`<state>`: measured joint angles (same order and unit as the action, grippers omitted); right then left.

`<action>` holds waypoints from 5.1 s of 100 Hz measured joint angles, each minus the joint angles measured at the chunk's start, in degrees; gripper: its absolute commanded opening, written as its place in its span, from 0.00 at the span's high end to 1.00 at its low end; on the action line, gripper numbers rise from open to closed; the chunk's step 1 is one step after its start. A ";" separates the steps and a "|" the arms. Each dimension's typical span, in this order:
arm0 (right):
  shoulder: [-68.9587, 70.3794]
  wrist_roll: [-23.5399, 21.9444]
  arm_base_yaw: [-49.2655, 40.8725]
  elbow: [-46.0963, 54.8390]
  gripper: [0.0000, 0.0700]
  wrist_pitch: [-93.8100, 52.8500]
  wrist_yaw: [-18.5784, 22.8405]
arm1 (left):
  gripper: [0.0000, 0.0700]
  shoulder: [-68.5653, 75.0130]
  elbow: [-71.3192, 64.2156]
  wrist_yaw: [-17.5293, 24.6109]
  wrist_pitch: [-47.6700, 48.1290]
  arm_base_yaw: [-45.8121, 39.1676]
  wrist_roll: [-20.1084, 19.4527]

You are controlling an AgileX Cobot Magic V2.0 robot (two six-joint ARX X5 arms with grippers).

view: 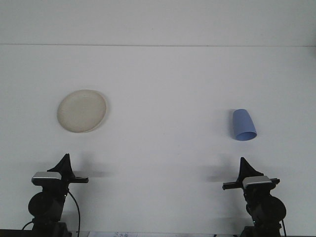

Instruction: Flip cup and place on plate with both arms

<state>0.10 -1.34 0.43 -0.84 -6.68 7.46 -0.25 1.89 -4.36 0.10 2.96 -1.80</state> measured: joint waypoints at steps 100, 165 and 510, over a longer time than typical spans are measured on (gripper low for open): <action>0.00 -4.24 -0.02 0.00 0.99 0.02 0.50 | 0.98 0.00 0.00 0.00 0.00 0.00 0.00; 13.11 -14.49 -0.02 -18.73 0.36 -2.12 -10.69 | 0.98 0.00 0.00 0.00 0.02 0.00 0.00; 92.00 -5.03 -54.47 -78.23 0.39 -63.10 -11.04 | 0.98 0.00 0.00 0.00 0.02 0.00 0.00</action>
<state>92.09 -6.37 -54.04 -79.07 -69.78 -3.57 -0.25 1.89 -4.36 0.12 2.96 -1.80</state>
